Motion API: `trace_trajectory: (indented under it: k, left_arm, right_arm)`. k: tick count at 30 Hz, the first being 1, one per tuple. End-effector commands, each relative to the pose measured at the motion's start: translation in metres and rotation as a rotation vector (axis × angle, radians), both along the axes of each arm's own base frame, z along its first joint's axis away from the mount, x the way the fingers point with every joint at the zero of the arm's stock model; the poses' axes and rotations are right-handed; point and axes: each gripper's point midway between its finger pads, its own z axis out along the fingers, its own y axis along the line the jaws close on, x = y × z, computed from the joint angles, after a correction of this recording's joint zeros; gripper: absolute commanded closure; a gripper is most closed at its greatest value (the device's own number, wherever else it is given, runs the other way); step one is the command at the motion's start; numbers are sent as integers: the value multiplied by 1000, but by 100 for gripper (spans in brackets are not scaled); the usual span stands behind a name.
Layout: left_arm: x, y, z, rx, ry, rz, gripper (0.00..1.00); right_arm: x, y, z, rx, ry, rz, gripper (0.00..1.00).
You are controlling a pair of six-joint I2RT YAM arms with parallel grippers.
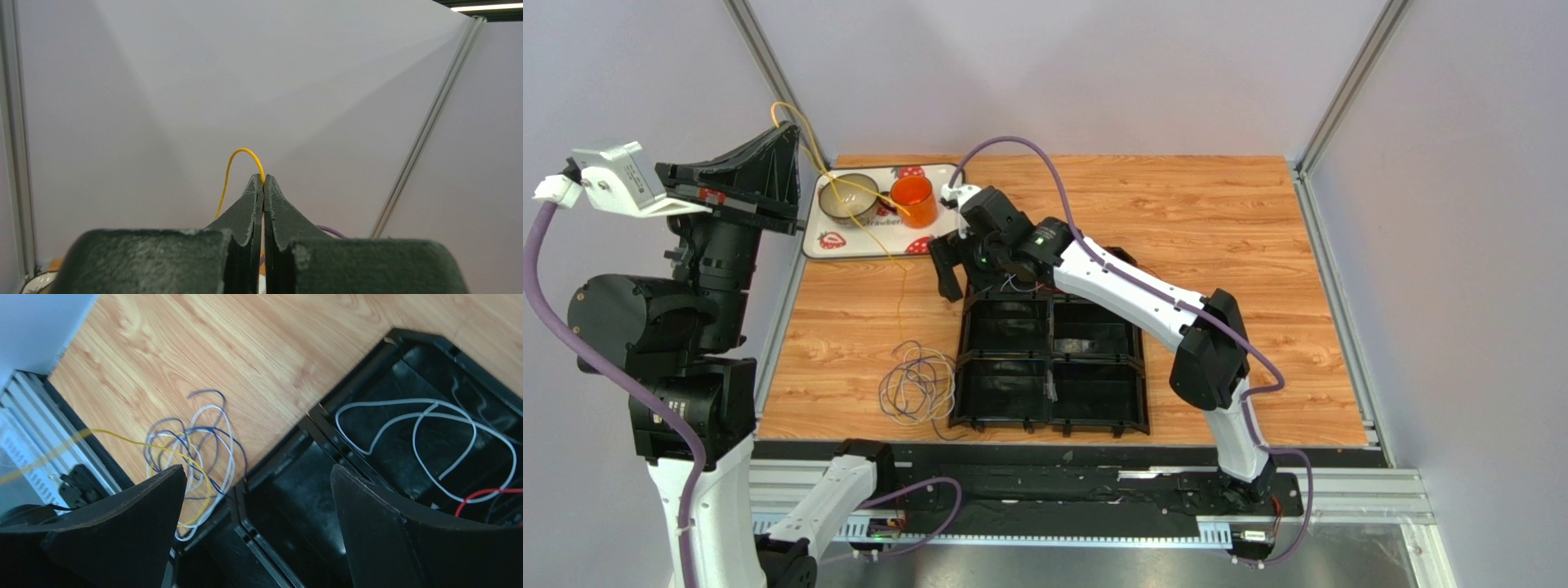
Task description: Untangle the cables
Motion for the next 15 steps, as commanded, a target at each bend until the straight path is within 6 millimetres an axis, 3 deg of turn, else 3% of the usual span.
trace_trajectory:
  k: [1,2,3,4,8,13,15]
  left_arm:
    - [-1,-2,16,5,-39,-10,100]
    - [-1,-2,16,2,-41,-9,100]
    - [-2,-2,19,2,-50,-9,100]
    - [-1,-1,21,1,-51,-8,100]
    - [0,-4,30,-17,-64,-28,100]
    - [-2,-7,42,-21,-86,-48,100]
    - [-7,-6,48,-21,-102,-47,100]
  right_arm:
    - [-17,-8,-5,16,22,38,10]
    - [-21,-9,3,44,19,40,10]
    - [-27,-9,-10,58,42,59,10]
    - [-32,-7,-11,79,50,71,11]
    - [-62,10,-1,229,96,170,11]
    - [-74,36,2,264,95,226,13]
    - [-77,43,-8,254,123,237,14]
